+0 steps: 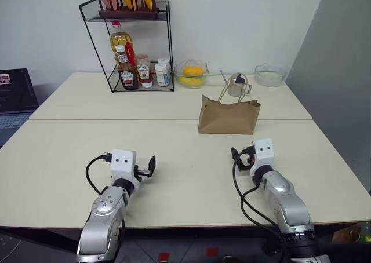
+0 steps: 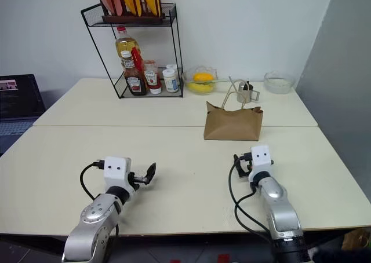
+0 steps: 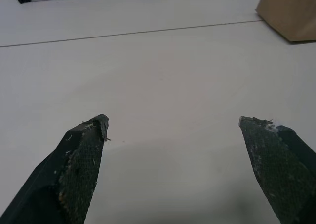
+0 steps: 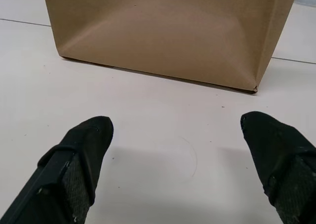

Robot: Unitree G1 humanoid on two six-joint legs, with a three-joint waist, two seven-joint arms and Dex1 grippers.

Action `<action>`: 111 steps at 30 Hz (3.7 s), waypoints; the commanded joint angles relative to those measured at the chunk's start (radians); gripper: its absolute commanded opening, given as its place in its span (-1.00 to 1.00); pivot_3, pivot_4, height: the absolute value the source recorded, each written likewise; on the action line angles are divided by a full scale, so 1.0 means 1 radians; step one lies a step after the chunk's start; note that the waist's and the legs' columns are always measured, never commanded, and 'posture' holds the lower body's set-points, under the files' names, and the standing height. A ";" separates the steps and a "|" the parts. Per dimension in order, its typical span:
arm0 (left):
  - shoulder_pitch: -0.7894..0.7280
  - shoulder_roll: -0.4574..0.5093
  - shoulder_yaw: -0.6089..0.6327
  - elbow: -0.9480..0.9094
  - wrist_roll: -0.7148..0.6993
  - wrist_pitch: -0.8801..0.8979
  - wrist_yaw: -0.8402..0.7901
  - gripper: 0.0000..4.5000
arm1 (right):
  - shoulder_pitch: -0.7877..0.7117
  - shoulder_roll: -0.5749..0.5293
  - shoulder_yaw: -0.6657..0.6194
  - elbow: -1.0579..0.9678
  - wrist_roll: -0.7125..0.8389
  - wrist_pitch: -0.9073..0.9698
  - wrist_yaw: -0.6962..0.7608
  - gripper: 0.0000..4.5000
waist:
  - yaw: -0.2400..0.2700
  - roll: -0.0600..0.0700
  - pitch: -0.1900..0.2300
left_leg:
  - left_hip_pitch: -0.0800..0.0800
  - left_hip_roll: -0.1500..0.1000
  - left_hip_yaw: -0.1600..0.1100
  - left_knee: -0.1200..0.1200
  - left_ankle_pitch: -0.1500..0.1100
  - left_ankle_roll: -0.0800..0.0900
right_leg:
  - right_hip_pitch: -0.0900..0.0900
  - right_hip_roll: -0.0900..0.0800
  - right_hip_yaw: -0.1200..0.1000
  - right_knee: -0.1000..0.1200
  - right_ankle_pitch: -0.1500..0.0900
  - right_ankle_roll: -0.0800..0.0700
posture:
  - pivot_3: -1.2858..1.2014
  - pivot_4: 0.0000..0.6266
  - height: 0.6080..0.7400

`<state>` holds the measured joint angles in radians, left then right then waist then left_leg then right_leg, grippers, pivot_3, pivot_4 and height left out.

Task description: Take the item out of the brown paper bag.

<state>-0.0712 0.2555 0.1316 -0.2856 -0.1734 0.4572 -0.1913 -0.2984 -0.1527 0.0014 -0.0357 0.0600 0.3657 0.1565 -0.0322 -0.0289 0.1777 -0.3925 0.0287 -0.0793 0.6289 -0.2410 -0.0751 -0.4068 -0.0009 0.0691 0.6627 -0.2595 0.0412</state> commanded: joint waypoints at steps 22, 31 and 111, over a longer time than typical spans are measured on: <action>-0.101 0.131 0.006 -0.160 -0.123 0.074 -0.163 1.00 | -0.044 -0.090 0.017 -0.166 -0.081 -0.010 -0.005 1.00 | 0.001 0.000 0.000 | 0.000 0.000 0.000 0.000 0.000 0.000 | 0.000 0.000 0.000 0.000 0.000 0.001 | 0.03 -0.52 1.00; -0.353 0.255 -0.081 -0.210 -0.209 0.230 -0.296 1.00 | -0.322 -0.235 0.055 -0.051 -0.185 -0.020 0.048 1.00 | -0.001 0.001 0.001 | 0.000 0.000 0.000 0.000 0.000 0.000 | 0.000 0.000 0.000 0.000 0.000 0.000 | 0.03 -0.52 1.00; -0.354 0.405 0.284 -0.423 -0.553 0.561 -0.208 1.00 | -1.393 -0.016 0.351 1.342 -0.605 -0.639 -0.110 -0.99 | -0.031 0.002 0.003 | -0.006 -0.001 -0.001 -0.001 0.000 0.000 | -0.007 -0.002 -0.001 0.002 0.001 -0.001 | 0.03 -0.52 1.00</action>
<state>-0.4402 0.6373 0.3517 -0.6567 -0.6774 0.9904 -0.4029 -1.6091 -0.1706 0.3825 1.3419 -0.5704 -0.2718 0.0845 -0.0634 -0.0265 0.1806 -0.3982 0.0273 -0.0799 0.6281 -0.2407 -0.0755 -0.4139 -0.0028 0.0684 0.6652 -0.2587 0.0402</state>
